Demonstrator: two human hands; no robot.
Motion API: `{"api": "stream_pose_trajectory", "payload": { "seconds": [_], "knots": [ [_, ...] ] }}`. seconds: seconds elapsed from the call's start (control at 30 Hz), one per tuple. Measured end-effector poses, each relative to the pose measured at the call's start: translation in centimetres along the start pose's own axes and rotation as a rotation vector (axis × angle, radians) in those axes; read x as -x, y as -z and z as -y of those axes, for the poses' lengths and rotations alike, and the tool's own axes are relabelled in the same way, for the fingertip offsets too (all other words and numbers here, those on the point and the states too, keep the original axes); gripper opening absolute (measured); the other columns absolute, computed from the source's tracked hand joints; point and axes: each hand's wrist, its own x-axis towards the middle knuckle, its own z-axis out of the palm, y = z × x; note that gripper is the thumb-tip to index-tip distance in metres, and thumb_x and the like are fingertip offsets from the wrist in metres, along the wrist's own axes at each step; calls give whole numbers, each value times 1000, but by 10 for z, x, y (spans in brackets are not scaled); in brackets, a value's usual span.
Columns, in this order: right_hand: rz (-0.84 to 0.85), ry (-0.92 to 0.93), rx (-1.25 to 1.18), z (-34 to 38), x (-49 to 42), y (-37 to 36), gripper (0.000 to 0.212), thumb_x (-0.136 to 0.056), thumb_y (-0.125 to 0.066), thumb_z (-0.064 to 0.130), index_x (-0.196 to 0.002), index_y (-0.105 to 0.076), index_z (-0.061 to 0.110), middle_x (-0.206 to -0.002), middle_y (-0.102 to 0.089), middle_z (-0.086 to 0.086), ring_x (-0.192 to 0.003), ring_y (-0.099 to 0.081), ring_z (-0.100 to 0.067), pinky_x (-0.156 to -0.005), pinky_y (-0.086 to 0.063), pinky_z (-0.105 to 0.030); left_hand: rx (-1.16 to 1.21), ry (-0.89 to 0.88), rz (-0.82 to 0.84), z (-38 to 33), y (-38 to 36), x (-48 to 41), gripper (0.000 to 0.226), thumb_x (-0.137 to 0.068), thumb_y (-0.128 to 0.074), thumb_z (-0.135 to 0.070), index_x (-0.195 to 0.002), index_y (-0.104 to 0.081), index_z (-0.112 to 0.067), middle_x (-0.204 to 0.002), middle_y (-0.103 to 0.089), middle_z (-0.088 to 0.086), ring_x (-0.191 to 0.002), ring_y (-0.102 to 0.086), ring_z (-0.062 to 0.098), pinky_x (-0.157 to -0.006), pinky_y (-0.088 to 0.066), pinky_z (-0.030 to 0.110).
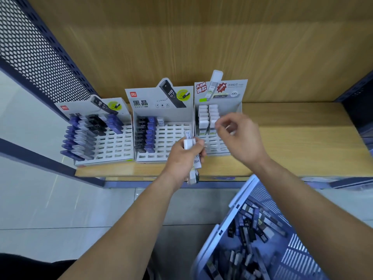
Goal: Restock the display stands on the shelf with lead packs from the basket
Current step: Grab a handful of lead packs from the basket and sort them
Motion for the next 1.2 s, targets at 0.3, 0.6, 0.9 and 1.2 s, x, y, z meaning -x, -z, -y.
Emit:
{"api": "stream_pose_trajectory", "payload": {
  "seconds": [0.3, 0.6, 0.9, 1.2],
  "knots": [
    [187, -315, -491, 48, 64, -1, 28, -82, -81, 14, -86, -53, 14, -78, -64, -7, -66, -67, -26, -66, -59, -42, 246, 41, -3, -43, -4, 43, 28, -101, -60, -24, -80, -57, -7, -74, -65, 7, -68, -60, 29, -74, -54, 51],
    [205, -369, -600, 71, 80, 8, 27, -80, -81, 4, -93, -57, 9, -72, -73, -9, -65, -70, -17, -69, -61, -34, 230, -1, 9, -49, -1, 63, 24, -103, -57, -27, -84, -60, -12, -74, -62, 4, -54, -56, 22, -51, -49, 31],
    [235, -387, -653, 66, 76, 11, 11, -92, -61, -2, -101, -63, 4, -92, -57, -12, -80, -76, -28, -79, -62, -35, 156, -49, -24, -48, 8, 56, 21, -103, -58, -23, -88, -64, -10, -80, -70, 8, -67, -62, 23, -67, -53, 37],
    [68, -376, -654, 48, 62, 12, 13, -88, -69, -2, -99, -70, 6, -87, -63, -8, -66, -67, -21, -74, -60, -36, 36, 27, -94, -25, 23, 40, 21, -100, -63, -32, -89, -66, -15, -81, -58, 11, -56, -48, 18, -59, -42, 32]
  ]
}}
